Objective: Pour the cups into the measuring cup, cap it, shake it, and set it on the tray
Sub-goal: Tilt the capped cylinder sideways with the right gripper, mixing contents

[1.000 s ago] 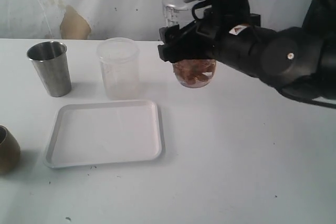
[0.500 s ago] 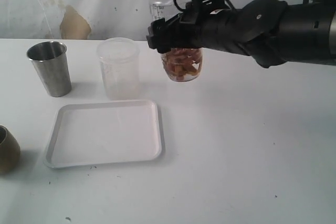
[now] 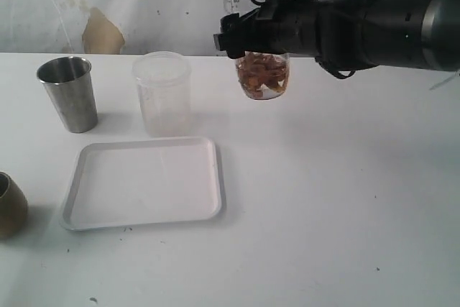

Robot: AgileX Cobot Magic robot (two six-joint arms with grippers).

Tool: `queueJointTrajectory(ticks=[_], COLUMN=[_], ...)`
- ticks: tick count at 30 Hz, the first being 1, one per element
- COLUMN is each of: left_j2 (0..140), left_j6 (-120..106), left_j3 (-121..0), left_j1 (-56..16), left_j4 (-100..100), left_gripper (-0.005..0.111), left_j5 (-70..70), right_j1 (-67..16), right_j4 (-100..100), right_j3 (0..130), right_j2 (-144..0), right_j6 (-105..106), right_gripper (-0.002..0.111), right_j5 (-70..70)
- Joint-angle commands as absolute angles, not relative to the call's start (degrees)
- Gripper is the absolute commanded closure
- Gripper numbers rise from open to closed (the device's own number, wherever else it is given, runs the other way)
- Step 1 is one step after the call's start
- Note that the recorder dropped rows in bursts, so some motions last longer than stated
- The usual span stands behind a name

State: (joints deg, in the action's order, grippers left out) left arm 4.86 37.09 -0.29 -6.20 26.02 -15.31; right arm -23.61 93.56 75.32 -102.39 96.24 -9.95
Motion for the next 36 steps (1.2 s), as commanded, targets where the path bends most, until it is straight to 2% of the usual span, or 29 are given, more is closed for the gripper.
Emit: queueJointTrajectory(ticks=[1,5,11,15,18,23,30,36], left_j2=[4.7,4.7,4.7,4.7,4.7,4.7,4.7,4.7], left_j6=[37.0,37.0,37.0,37.0,37.0,37.0,37.0,37.0], left_j3=[0.0,0.0,0.0,0.0,0.0,0.0,0.0,0.0], left_j1=[-6.4,-6.4,-6.4,-6.4,-6.4,-6.4,-6.4,-6.4], left_j4=[26.3,26.3,26.3,26.3,26.3,26.3,26.3,26.3], left_gripper=[0.106,0.106,0.106,0.106,0.106,0.106,0.106,0.106], left_j5=[-15.0,-15.0,-15.0,-15.0,-15.0,-15.0,-15.0,-15.0], right_j1=[-23.5,-23.2,-17.7,-14.8,-13.0,-12.4,-15.4,-21.4], right_j4=[99.9,99.9,99.9,95.3,72.6,22.0,-3.1,-27.3], right_j3=[77.2,77.2,78.2,79.2,81.4,90.1,91.5,91.9], right_j2=[-101.6,-101.6,-102.9,-103.6,-104.0,-106.2,-106.7,-107.6], right_j6=[110.8,106.8,81.6,72.0,51.2,14.6,3.2,-8.8], right_gripper=[0.108,0.108,0.108,0.108,0.108,0.108,0.108,0.108], right_j5=[-21.3,-20.1,8.3,15.6,19.1,31.6,34.7,36.9])
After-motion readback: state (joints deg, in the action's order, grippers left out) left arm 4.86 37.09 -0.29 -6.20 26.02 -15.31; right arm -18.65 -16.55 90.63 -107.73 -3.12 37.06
